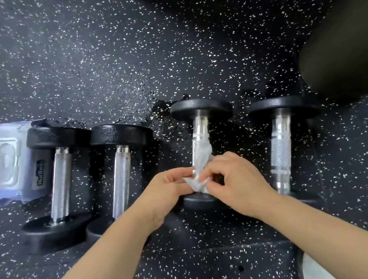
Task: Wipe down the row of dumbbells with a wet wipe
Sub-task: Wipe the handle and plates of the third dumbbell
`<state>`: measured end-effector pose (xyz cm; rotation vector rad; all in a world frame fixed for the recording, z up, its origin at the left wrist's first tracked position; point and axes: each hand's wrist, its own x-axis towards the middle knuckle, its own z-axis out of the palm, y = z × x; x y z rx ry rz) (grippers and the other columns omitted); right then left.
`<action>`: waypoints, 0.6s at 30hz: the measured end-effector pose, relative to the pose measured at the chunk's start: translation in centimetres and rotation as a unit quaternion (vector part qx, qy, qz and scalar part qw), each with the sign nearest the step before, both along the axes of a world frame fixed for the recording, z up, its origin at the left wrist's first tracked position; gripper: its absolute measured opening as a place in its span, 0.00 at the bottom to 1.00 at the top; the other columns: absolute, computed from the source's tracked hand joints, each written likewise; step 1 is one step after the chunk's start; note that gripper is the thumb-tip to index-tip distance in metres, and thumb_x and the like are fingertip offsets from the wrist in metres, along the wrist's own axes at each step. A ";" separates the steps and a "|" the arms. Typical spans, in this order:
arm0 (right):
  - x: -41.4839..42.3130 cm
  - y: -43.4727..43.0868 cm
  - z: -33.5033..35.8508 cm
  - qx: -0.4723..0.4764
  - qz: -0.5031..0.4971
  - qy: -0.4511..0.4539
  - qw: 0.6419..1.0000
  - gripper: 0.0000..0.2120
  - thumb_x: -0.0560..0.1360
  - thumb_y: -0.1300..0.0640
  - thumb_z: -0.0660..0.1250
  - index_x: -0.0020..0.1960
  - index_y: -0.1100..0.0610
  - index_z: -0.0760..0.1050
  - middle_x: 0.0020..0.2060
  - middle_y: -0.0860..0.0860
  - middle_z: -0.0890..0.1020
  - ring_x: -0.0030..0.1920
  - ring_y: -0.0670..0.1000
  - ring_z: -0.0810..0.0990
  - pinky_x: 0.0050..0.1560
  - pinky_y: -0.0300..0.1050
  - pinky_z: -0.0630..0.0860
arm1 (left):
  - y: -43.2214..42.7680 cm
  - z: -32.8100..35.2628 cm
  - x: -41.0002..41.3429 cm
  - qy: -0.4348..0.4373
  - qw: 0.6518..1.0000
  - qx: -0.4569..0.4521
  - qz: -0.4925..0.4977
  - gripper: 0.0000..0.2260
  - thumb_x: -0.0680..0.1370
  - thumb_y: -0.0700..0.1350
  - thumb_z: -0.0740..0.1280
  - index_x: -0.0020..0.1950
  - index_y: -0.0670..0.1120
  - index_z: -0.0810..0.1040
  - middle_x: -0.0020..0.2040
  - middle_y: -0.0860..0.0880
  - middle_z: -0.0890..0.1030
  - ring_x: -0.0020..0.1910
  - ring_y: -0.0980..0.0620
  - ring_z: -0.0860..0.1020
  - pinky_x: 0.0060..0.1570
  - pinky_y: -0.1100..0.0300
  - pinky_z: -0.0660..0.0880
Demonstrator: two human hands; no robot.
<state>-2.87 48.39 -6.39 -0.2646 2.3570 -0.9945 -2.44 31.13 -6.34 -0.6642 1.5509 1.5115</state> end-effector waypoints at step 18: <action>-1.3 -3.3 0.5 0.041 -0.206 -0.217 0.953 0.10 0.76 0.62 0.58 0.42 0.59 0.77 0.36 0.53 0.77 0.34 0.51 0.73 0.30 0.40 0.65 | -0.3 0.5 -0.2 0.008 1.000 -0.029 0.000 0.16 0.75 0.29 0.65 0.53 0.47 0.83 0.48 0.50 0.87 0.48 0.56 0.84 0.49 0.67 0.77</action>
